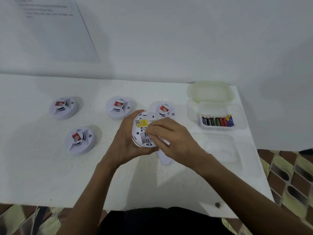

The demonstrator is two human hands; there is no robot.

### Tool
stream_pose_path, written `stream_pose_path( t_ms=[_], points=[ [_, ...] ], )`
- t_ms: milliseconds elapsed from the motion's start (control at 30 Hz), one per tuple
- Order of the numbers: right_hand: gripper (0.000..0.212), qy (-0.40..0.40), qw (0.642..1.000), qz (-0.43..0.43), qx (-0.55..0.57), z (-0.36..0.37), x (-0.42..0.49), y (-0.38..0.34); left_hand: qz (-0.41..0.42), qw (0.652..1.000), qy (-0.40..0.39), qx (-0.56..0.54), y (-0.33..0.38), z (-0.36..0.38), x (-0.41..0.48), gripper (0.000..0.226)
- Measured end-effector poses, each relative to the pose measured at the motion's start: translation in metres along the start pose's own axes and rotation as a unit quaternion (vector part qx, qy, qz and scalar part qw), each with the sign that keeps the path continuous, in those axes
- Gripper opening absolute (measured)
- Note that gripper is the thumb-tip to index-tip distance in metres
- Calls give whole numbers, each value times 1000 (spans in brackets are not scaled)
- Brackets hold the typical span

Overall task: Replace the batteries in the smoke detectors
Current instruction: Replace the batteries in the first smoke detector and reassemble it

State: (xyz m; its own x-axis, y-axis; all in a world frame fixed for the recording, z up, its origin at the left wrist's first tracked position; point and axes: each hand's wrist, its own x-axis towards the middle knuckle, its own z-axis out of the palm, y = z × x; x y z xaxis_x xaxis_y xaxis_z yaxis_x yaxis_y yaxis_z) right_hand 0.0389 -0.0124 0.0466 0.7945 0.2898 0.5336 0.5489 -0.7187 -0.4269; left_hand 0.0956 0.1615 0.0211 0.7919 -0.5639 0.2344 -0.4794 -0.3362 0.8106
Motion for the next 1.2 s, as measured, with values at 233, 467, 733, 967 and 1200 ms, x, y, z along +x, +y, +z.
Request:
stream_pose_path(
  t_ms=[233, 467, 733, 967, 1200],
  points=[
    [21, -103, 994, -21, -1, -17, 14, 17, 16, 1000, 11, -23, 11, -2, 8, 73],
    [23, -203, 979, -15, 25, -31, 29, 30, 42, 998, 1, -46, 14, -4, 11, 74],
    [24, -232, 972, -22, 32, -32, 28, 37, 10, 1000, -17, -24, -6, 1, 6, 78],
    [28, -42, 977, 172, 122, -61, 25, 47, 40, 999, 11, -14, 0, -4, 12, 89],
    [18, -111, 892, 427, -94, -91, 3, 128, 44, 999, 9, 2, -11, -4, 9, 88]
  ],
)
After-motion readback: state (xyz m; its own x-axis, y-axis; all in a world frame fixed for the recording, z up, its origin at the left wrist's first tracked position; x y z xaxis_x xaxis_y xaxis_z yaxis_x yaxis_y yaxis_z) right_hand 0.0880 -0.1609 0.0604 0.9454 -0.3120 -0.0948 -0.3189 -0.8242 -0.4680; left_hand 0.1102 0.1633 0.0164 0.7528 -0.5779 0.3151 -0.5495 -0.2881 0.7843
